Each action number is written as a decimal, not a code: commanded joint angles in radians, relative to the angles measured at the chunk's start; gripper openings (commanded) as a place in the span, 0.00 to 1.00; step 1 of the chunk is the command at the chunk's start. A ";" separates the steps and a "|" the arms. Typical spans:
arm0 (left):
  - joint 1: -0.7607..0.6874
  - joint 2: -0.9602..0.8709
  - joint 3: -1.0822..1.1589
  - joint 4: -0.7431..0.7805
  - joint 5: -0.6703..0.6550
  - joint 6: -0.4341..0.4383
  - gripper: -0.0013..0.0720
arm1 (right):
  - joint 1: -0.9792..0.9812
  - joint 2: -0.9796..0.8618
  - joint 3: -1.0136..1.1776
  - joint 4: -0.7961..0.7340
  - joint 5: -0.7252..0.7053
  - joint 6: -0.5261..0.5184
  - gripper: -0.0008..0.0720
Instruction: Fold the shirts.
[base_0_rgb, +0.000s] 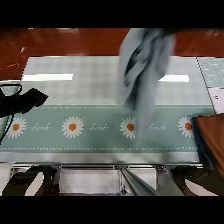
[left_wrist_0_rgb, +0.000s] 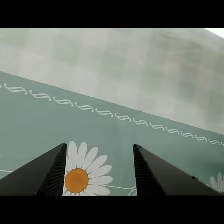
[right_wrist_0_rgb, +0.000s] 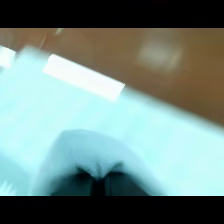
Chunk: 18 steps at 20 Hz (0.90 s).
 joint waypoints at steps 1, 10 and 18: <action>0.000 0.002 -0.008 -0.013 0.005 0.012 0.71 | 0.200 -0.128 -0.224 0.008 -0.097 0.067 0.04; 0.000 -0.005 -0.026 -0.013 -0.002 0.052 0.71 | 0.296 -0.510 -0.203 0.351 -0.258 0.054 0.58; 0.203 -0.060 -0.057 -0.198 -0.208 0.266 0.71 | -0.423 -0.127 -0.295 0.068 0.154 0.114 0.57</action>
